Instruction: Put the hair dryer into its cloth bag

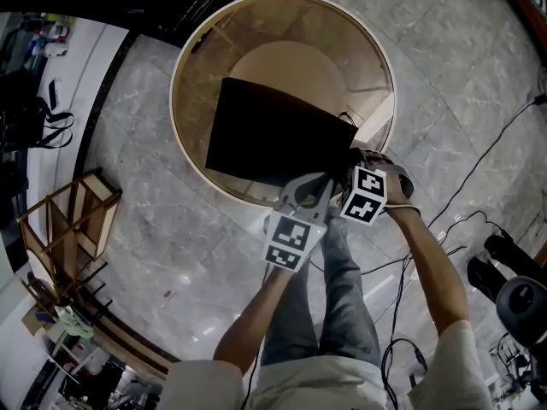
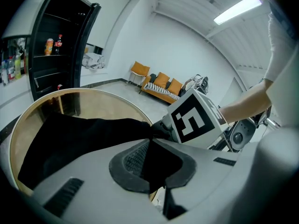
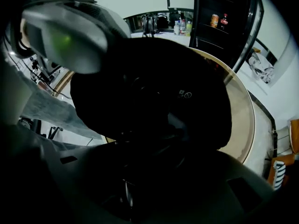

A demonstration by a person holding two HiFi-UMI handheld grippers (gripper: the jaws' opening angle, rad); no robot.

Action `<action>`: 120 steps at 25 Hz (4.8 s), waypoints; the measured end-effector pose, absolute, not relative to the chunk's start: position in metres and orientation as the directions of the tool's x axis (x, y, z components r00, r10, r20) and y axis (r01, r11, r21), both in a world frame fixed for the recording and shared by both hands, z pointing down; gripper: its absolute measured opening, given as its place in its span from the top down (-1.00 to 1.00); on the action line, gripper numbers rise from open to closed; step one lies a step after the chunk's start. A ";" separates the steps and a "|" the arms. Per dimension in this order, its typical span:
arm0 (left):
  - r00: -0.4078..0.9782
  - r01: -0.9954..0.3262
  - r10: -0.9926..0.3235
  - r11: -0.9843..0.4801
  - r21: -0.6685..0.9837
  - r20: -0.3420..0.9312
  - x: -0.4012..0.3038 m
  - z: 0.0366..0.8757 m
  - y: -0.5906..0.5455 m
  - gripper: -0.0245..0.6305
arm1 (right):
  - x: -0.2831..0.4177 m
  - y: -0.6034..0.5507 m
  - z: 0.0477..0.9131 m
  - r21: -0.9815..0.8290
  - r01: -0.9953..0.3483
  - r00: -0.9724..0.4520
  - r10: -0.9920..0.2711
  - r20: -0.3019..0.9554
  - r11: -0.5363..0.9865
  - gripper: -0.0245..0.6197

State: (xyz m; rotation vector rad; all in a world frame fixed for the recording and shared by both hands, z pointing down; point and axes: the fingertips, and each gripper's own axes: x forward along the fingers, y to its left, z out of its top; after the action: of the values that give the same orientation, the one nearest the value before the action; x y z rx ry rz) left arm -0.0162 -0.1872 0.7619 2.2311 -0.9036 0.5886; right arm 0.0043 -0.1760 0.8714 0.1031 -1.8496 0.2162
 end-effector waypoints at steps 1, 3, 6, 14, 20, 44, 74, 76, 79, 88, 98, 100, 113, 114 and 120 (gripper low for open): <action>0.665 -0.730 -0.438 -0.551 0.404 0.604 -0.015 0.762 -0.188 0.81 | 0.002 -0.178 0.872 -0.095 -0.177 -0.283 0.042 0.958 0.980 0.36; 0.673 -0.724 -0.435 -0.552 0.414 0.598 -0.014 0.760 -0.188 0.81 | -0.004 -0.182 0.872 -0.094 -0.170 -0.281 0.043 0.959 0.981 0.36; 0.679 -0.722 -0.438 -0.543 0.428 0.589 -0.014 0.760 -0.189 0.81 | -0.013 -0.187 0.872 -0.090 -0.156 -0.291 0.041 0.956 0.984 0.36; 0.727 -0.682 -0.415 -0.525 0.510 0.546 -0.022 0.764 -0.189 0.81 | -0.034 -0.194 0.873 -0.065 -0.102 -0.373 0.023 0.928 0.993 0.35; 0.753 -0.656 -0.402 -0.518 0.549 0.521 -0.025 0.770 -0.187 0.81 | -0.044 -0.198 0.881 -0.031 -0.070 -0.415 -0.001 0.910 0.997 0.35; 0.789 -0.614 -0.379 -0.481 0.626 0.483 -0.040 0.785 -0.203 0.81 | -0.068 -0.197 0.892 -0.192 -0.007 -0.457 0.168 0.873 0.981 0.00; 0.766 -0.641 -0.352 -0.477 0.601 0.538 -0.030 0.794 -0.194 0.81 | 0.004 -0.209 0.885 0.137 -0.103 -0.395 -0.167 0.903 0.985 0.51; 0.767 -0.640 -0.352 -0.476 0.603 0.537 -0.030 0.793 -0.194 0.81 | 0.003 -0.211 0.880 0.146 -0.122 -0.411 -0.184 0.893 0.982 0.53; 0.770 -0.637 -0.351 -0.475 0.607 0.533 -0.028 0.793 -0.193 0.81 | -0.003 -0.215 0.869 0.143 -0.139 -0.445 -0.191 0.875 0.980 0.56; 0.783 -0.622 -0.348 -0.479 0.620 0.516 -0.026 0.790 -0.196 0.81 | -0.036 -0.215 0.868 0.114 -0.118 -0.488 -0.157 0.859 0.987 0.55; 0.795 -0.607 -0.358 -0.473 0.639 0.490 -0.028 0.789 -0.201 0.81 | -0.068 -0.216 0.879 0.114 -0.068 -0.516 -0.133 0.847 0.991 0.54; 0.796 -0.605 -0.362 -0.468 0.645 0.485 -0.030 0.788 -0.202 0.81 | -0.071 -0.216 0.881 0.112 -0.062 -0.521 -0.127 0.844 0.992 0.54; 0.793 -0.610 -0.371 -0.475 0.635 0.484 -0.028 0.790 -0.197 0.80 | -0.061 -0.206 0.880 0.125 -0.069 -0.539 -0.143 0.830 0.990 0.11; 0.794 -0.608 -0.369 -0.475 0.636 0.483 -0.028 0.791 -0.196 0.80 | -0.057 -0.206 0.880 0.131 -0.078 -0.536 -0.152 0.830 0.988 0.05; 0.797 -0.604 -0.376 -0.474 0.641 0.473 -0.022 0.787 -0.190 0.80 | 0.000 -0.214 0.865 0.101 -0.292 -0.523 -0.247 0.816 0.951 0.02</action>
State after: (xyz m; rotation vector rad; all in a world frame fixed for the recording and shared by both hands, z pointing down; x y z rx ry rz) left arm -0.0218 -0.1903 0.7865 2.1219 -0.7231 0.3365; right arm -0.0005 -0.2139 0.8647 0.3799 -2.1442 0.0601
